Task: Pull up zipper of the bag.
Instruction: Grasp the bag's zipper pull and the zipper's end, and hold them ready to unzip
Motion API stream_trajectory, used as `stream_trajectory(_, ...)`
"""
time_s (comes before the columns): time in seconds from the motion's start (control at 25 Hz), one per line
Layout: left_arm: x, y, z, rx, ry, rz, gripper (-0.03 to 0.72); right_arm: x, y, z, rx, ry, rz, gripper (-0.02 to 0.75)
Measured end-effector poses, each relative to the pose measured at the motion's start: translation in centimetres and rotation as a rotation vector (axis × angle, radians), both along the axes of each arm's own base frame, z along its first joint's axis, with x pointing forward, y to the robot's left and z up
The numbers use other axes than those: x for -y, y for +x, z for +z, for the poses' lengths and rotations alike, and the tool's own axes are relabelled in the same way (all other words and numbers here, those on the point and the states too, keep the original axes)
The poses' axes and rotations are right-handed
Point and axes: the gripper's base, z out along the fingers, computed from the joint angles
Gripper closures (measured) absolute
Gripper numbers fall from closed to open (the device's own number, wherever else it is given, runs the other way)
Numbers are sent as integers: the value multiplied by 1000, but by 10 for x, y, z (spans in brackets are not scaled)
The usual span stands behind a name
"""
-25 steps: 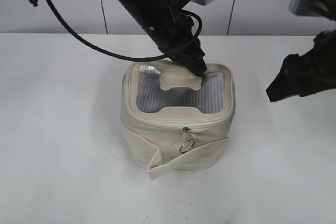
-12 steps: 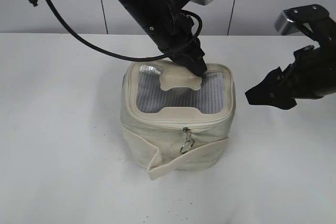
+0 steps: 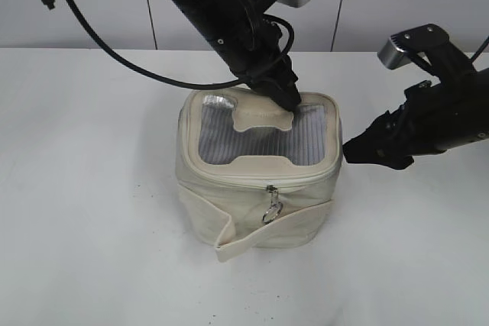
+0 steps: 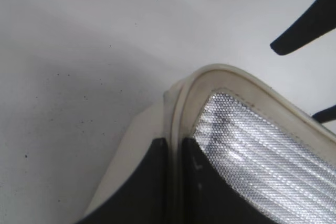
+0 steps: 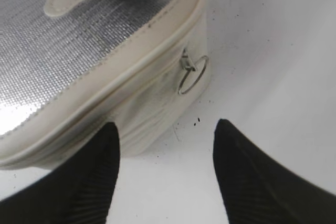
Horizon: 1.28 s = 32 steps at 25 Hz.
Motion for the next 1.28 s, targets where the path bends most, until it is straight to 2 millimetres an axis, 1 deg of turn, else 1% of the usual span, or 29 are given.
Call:
stream_trajectory(0.28, 0, 0, 0, -1, 0, 0, 640, -4, 8, -15, -7, 35, 12, 290)
stream_trajectory(0.36, 0, 0, 0, -1, 0, 0, 640, -6, 12, -17, 5, 41, 13, 314)
stream_trajectory(0.44, 0, 0, 0, -1, 0, 0, 640, -6, 18, -16, 28, 33, 14, 367)
stream_trajectory(0.6, 0, 0, 0, -1, 0, 0, 640, -8, 29, -20, 32, 28, 19, 508)
stream_trajectory(0.76, 0, 0, 0, -1, 0, -1, 641, -8, 31, -23, 19, 35, 10, 704)
stream_trajectory(0.8, 0, 0, 0, -1, 0, -1, 640, -8, 31, -23, 15, 41, 0, 731)
stream_trajectory(0.92, 0, 0, 0, -1, 0, -1, 640, -8, 29, -18, -4, 51, -26, 733)
stream_trajectory(1.12, 0, 0, 0, -1, 0, -1, 640, -7, 15, -5, -78, 43, 6, 733)
stream_trajectory(1.28, 0, 0, 0, -1, 0, -1, 640, -5, 13, -2, -89, 27, 0, 733)
